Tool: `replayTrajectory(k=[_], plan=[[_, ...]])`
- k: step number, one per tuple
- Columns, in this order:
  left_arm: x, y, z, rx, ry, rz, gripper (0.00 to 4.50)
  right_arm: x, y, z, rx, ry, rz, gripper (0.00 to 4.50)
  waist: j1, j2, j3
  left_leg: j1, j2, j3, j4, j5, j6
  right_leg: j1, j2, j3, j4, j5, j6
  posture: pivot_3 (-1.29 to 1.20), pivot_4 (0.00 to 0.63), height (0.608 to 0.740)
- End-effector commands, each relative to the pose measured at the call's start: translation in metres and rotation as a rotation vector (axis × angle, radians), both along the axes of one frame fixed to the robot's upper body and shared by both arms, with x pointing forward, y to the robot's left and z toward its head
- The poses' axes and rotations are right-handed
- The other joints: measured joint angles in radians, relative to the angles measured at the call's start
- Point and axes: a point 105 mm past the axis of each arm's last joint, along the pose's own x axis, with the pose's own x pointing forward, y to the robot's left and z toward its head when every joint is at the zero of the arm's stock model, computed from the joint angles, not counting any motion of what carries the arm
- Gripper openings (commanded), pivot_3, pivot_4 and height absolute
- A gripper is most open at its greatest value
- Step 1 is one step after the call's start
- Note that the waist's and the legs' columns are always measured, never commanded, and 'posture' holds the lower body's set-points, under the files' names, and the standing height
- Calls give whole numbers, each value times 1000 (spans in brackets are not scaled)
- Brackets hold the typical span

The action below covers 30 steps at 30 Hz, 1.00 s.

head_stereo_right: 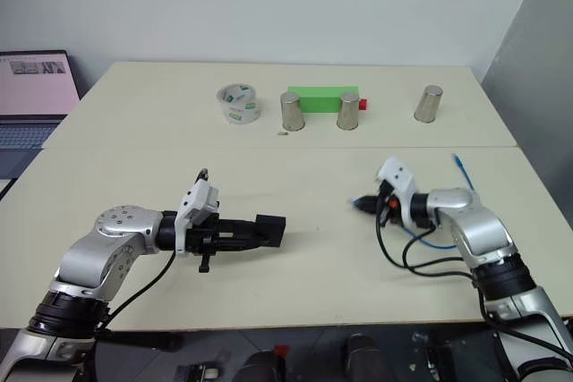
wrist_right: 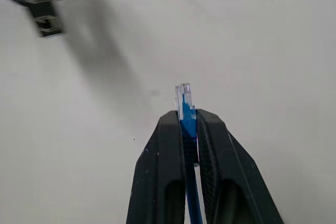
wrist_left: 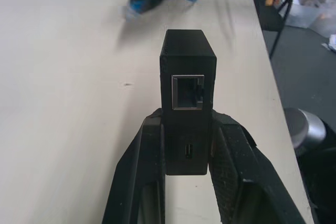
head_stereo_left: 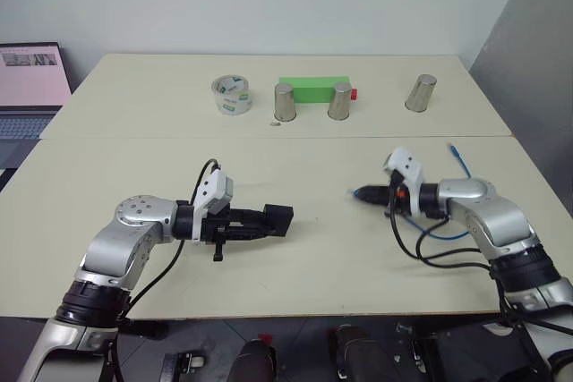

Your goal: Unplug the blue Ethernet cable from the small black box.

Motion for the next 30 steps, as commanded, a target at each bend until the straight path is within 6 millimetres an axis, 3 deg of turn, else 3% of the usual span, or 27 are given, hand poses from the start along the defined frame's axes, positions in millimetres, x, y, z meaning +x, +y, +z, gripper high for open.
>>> replayTrajectory(k=[1,3,6,10,13,16,19,23,30], plan=[[8,1,8,-31,-51,63,783,39,-39,5,-67,-163,-301,72,0,0,0,0,0,0,0,0,0,0,0,0,0,0,0,0,150,740],[10,1,5,-28,-51,83,783,47,-50,2,-76,-175,-382,780,0,0,0,-1,0,0,-1,0,0,-1,0,0,1,0,0,0,150,740],[14,3,3,-16,-58,122,783,50,-53,1,-60,-172,-408,1464,0,0,0,-2,0,1,-1,0,0,-3,0,1,1,2,-4,0,150,740],[28,12,0,-13,-91,239,783,41,-50,8,-36,-148,-345,2353,-1,0,0,-3,0,1,-1,0,0,-4,0,1,0,3,-5,0,150,740],[49,28,1,-17,-165,431,783,20,-35,30,14,-156,-180,3120,0,0,0,-3,0,1,-1,0,0,-4,0,1,1,3,-5,0,150,740],[79,58,1,-9,-290,721,783,-18,0,53,91,-159,84,3710,5,1,0,-3,0,0,-1,0,0,-3,0,0,1,3,-5,0,150,740],[95,86,3,-17,-419,930,783,-43,29,66,132,-169,242,3710,2,1,0,-3,1,-1,0,0,0,-3,0,0,1,2,-4,0,150,740],[104,122,-8,-73,-439,1200,783,-50,60,65,116,-194,312,3710,3,0,0,-1,1,0,0,0,0,-2,0,0,1,3,-3,0,150,740],[105,137,-36,-76,-408,1320,783,-50,78,55,92,-196,332,3710,19,0,0,-3,-1,0,0,0,0,-2,-2,0,0,5,-3,0,150,740]])
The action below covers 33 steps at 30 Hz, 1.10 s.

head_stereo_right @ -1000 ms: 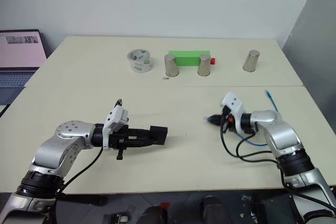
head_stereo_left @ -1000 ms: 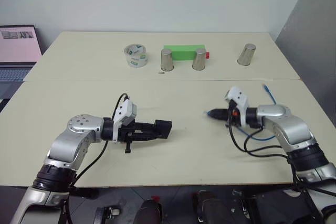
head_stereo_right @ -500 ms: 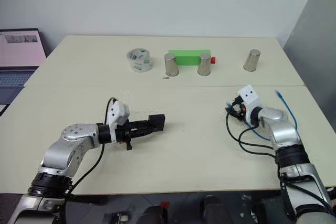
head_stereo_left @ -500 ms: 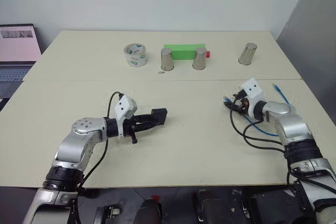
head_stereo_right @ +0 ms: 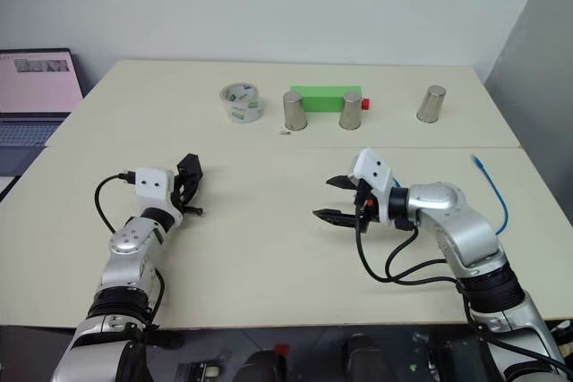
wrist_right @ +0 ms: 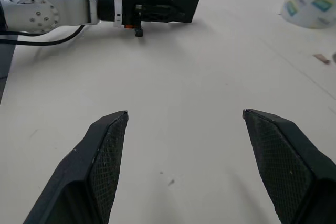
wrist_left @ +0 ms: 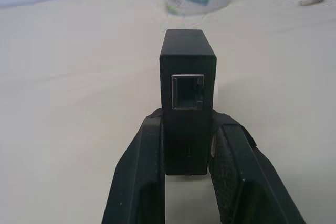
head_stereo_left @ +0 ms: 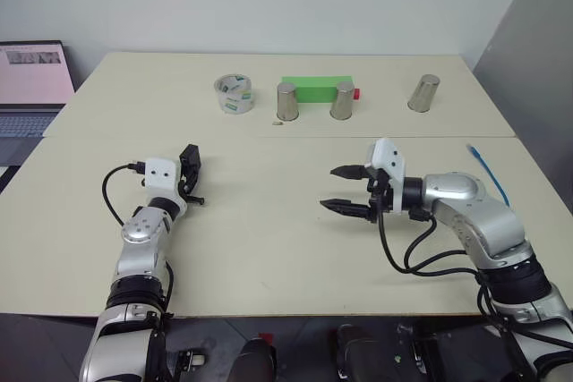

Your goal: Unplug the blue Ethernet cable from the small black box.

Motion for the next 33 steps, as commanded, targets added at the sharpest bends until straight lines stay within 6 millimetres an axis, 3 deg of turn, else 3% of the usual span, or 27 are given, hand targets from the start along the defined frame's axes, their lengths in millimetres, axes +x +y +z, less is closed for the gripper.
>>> replayTrajectory(k=[1,5,7,9,17,21,27,30,33], plan=[[2,10,-2,-22,-21,56,783,3,5,12,-8,-80,-5,3710,9,0,0,0,0,0,0,0,0,0,0,0,0,0,0,0,150,740],[1,9,-11,-36,3,37,783,5,6,12,-13,-90,-15,3710,10,0,0,1,0,0,0,0,0,0,0,0,1,0,0,0,150,740],[-2,9,-17,-78,19,28,1488,6,6,12,-15,-93,-16,3722,9,0,0,1,0,0,0,0,0,0,0,0,1,0,0,0,150,740],[-7,9,-21,-105,22,17,1718,5,6,11,-17,-97,-17,3722,7,0,0,2,0,0,0,0,0,1,0,0,1,0,0,0,150,740],[-29,15,-22,-100,27,52,3611,2,7,12,-18,-104,-13,3722,-6,1,-1,4,0,0,0,0,0,3,0,0,1,0,0,0,150,740],[-45,17,-15,-58,74,27,3611,1,3,12,-20,-102,-18,3722,-14,1,-1,4,1,0,-1,0,0,3,0,0,0,0,1,0,150,740],[-80,2,2,130,179,-188,3611,-6,-19,14,-6,-79,-46,3722,-13,1,0,3,1,0,-1,0,0,3,0,0,0,-3,4,0,150,740],[-92,-1,26,167,191,-322,3611,-4,-45,17,10,-68,-110,3722,-9,0,0,3,1,0,-1,0,0,3,0,0,0,-4,4,0,150,740],[-91,-1,48,195,187,-385,3611,-2,-75,18,-5,-51,-185,3722,1,0,0,3,0,-1,0,0,0,3,0,-1,0,-4,3,0,150,740]])
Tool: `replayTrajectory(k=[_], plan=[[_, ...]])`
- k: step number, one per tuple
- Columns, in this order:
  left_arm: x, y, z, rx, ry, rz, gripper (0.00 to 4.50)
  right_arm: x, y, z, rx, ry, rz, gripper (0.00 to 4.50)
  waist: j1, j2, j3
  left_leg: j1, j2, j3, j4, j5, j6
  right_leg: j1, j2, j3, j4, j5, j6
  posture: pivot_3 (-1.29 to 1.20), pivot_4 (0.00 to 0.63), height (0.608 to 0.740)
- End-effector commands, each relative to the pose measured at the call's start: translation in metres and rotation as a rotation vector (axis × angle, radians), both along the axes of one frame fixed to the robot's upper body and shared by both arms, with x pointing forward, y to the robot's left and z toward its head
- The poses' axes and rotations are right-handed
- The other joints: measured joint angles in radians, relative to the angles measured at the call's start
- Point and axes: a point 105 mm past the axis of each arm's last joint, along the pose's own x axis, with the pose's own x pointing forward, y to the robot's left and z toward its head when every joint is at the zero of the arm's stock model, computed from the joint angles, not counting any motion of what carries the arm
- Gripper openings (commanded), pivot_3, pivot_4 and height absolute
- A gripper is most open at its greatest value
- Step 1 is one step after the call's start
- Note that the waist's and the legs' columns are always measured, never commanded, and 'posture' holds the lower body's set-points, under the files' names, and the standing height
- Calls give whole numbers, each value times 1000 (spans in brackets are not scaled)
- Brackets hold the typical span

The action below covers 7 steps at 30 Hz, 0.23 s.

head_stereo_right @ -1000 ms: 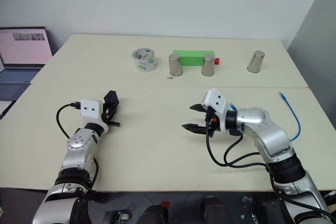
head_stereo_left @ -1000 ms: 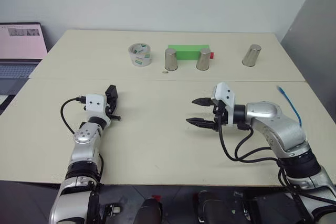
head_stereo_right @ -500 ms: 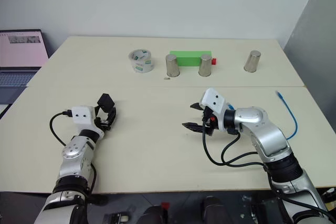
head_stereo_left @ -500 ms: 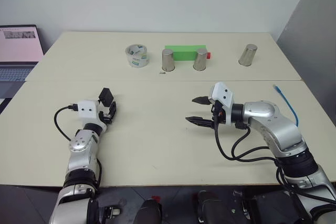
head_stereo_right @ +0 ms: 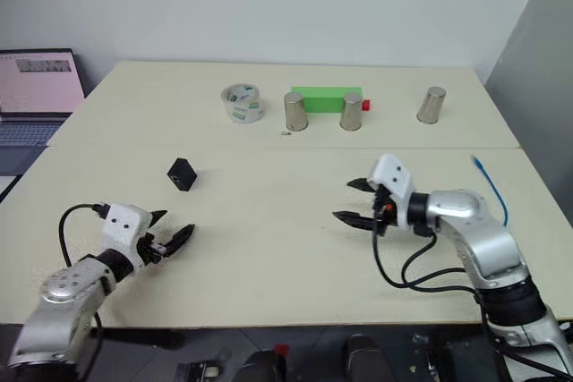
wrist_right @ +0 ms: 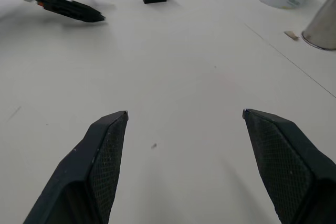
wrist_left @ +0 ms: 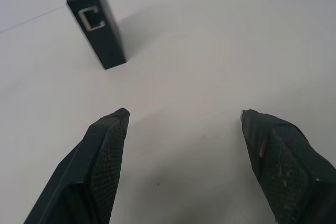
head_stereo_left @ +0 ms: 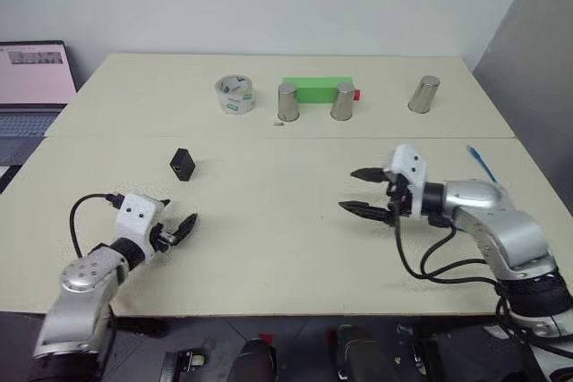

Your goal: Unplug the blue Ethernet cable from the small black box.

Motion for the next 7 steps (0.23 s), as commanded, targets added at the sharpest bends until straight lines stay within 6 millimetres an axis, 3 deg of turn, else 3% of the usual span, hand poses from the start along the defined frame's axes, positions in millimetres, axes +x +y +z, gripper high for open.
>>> replayTrajectory(k=[1,7], plan=[[2,-6,40,9,-59,-97,3611,-2,-32,15,3,-25,-63,3722,7,0,0,0,0,0,0,0,0,0,0,0,0,0,0,0,150,740],[1,-6,53,5,-33,-162,3611,-4,-56,11,-34,-6,-122,3722,-2,0,0,0,1,2,-1,0,0,-1,1,1,-1,-1,-1,0,150,740]])
